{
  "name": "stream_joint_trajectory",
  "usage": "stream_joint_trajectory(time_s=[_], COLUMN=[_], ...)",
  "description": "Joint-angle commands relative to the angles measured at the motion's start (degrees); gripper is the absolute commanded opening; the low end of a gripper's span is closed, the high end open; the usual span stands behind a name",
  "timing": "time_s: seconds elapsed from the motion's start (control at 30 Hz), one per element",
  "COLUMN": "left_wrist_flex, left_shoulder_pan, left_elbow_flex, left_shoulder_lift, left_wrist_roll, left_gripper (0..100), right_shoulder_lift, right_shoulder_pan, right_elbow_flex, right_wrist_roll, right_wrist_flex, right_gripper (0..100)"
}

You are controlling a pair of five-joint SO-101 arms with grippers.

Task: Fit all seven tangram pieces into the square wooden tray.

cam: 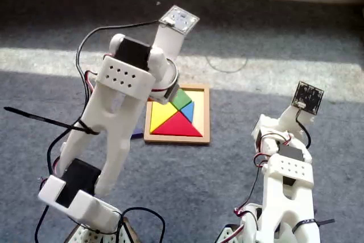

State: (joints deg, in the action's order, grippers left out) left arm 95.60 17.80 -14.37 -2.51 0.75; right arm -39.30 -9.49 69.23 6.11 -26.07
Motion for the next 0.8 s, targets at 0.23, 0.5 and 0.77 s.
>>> stream_joint_trajectory(time_s=[0.23, 0.5, 0.77], left_wrist_flex=[-28.3, -45.7, -54.9], left_shoulder_pan=[4.2, 4.2, 8.0], left_elbow_flex=[30.5, 43.1, 51.4], left_shoulder_lift=[12.3, 12.1, 12.0], left_wrist_roll=[-6.8, -12.8, -14.1], left_gripper=[1, 1, 12], right_shoulder_lift=[-1.7, -1.7, -1.7], right_shoulder_pan=[-1.5, -1.3, -1.3], right_elbow_flex=[-0.7, -0.7, -0.7], right_wrist_roll=[-0.4, -0.4, -0.4], right_wrist_flex=[1.3, 1.3, 1.3], right_gripper=[1.0, 1.0, 1.0])
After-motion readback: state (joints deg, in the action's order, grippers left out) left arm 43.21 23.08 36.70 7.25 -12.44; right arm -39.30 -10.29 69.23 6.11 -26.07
